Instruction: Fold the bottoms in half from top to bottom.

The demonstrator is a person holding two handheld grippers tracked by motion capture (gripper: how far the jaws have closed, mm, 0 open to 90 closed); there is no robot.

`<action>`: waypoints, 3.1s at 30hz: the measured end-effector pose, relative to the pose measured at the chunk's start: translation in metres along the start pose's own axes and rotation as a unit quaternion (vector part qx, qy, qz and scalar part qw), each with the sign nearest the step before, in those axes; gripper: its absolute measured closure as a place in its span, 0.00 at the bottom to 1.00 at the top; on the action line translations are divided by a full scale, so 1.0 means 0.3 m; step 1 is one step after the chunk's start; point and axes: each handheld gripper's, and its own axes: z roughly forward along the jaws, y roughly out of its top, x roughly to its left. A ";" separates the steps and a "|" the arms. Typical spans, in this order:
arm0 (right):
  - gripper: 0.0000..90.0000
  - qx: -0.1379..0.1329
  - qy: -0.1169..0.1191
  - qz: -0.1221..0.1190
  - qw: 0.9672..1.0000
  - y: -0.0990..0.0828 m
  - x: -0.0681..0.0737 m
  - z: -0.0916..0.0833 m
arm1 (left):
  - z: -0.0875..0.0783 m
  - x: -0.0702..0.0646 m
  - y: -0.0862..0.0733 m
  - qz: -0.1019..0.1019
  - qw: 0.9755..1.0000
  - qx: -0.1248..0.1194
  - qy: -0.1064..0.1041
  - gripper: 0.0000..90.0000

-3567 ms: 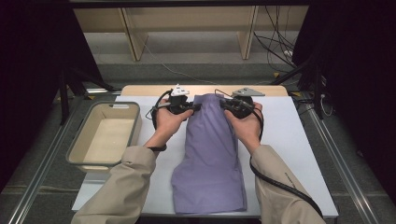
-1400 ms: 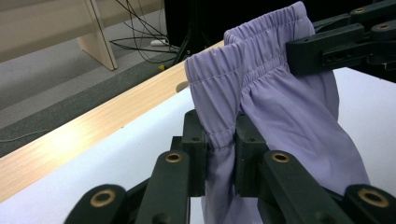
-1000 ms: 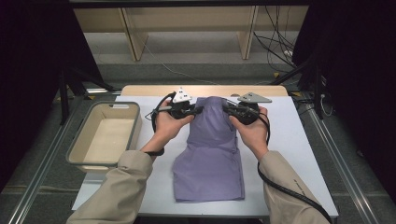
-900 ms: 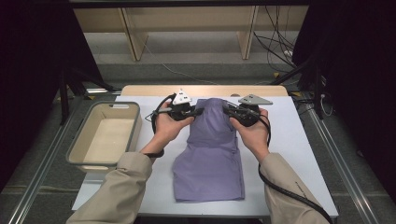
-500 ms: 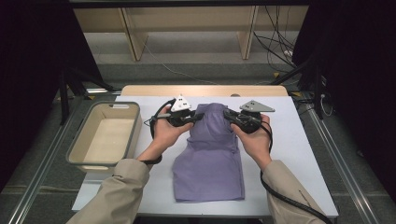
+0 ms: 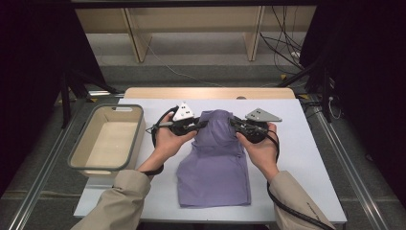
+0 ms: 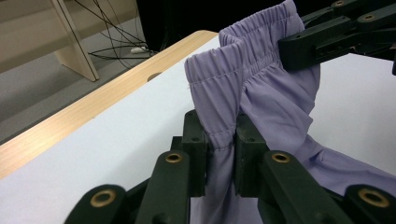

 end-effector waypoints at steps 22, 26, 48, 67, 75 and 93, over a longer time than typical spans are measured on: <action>0.88 -0.013 0.003 0.000 1.000 -0.039 0.018 -0.026 | -0.024 -0.052 -0.033 0.005 1.000 -0.012 0.004 0.86; 0.88 -0.011 0.003 -0.002 1.000 -0.044 0.022 -0.032 | -0.026 -0.061 -0.039 0.006 1.000 -0.013 0.003 0.86; 0.88 -0.006 0.007 0.002 1.000 -0.064 0.033 -0.051 | -0.037 -0.087 -0.062 -0.010 1.000 -0.013 -0.002 0.86; 0.88 -0.015 0.013 0.002 1.000 -0.066 0.050 -0.076 | -0.060 -0.098 -0.060 -0.009 1.000 -0.018 -0.001 0.86; 0.88 -0.014 0.015 0.001 1.000 -0.070 0.057 -0.083 | -0.064 -0.104 -0.063 -0.008 1.000 -0.016 -0.001 0.86; 0.88 -0.010 0.016 -0.002 1.000 -0.077 0.067 -0.092 | -0.075 -0.119 -0.069 -0.006 1.000 -0.013 -0.003 0.86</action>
